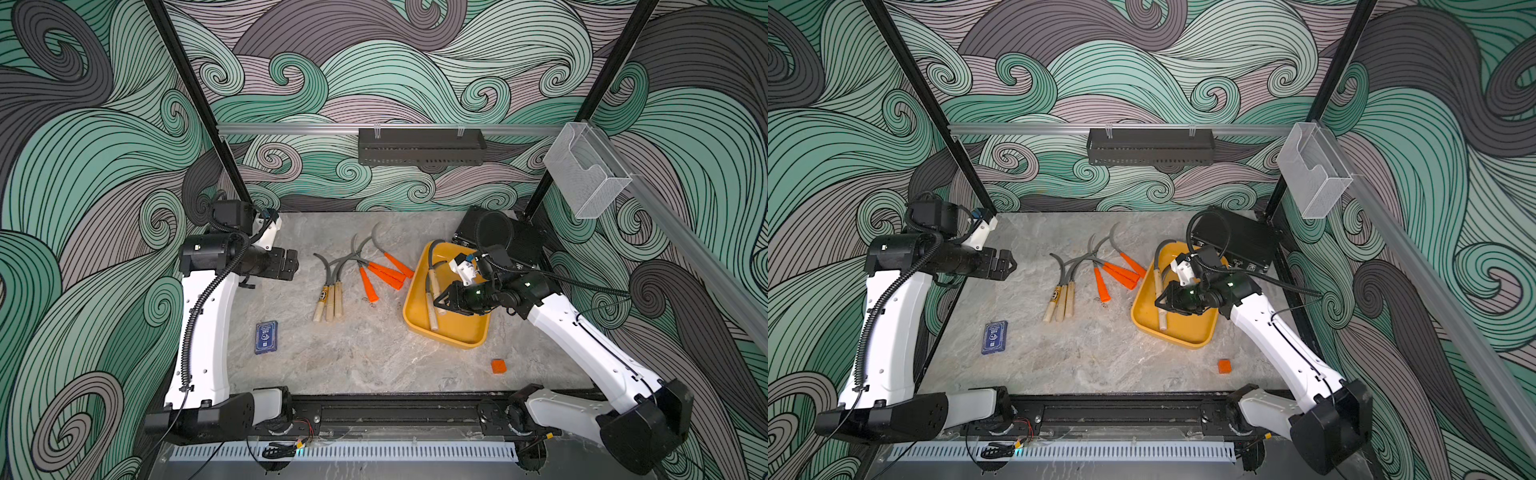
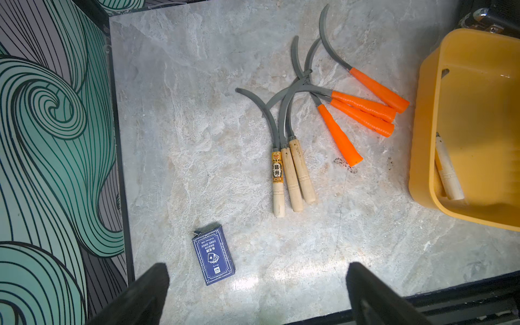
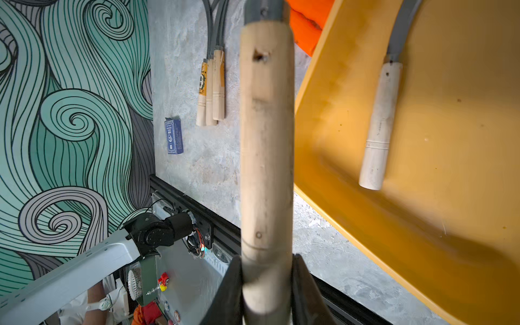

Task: Put small sickles into storage boxes
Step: Place the sickle in the storage box.

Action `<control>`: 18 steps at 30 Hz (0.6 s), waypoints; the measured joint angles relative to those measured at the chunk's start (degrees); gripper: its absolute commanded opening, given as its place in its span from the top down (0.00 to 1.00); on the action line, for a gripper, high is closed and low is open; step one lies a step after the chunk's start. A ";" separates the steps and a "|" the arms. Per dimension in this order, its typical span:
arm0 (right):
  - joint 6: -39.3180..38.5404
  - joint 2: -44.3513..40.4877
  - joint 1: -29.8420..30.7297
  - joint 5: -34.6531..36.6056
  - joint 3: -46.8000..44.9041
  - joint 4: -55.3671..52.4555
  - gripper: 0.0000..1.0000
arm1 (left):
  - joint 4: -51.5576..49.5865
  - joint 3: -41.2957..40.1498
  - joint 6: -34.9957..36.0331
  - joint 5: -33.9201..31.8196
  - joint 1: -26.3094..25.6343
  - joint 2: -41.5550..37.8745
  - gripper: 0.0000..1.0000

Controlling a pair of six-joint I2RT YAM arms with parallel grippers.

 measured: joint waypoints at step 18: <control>-1.09 5.29 -3.80 4.31 -4.24 -0.46 1.00 | -0.81 -1.20 -0.76 1.11 0.00 -1.75 0.01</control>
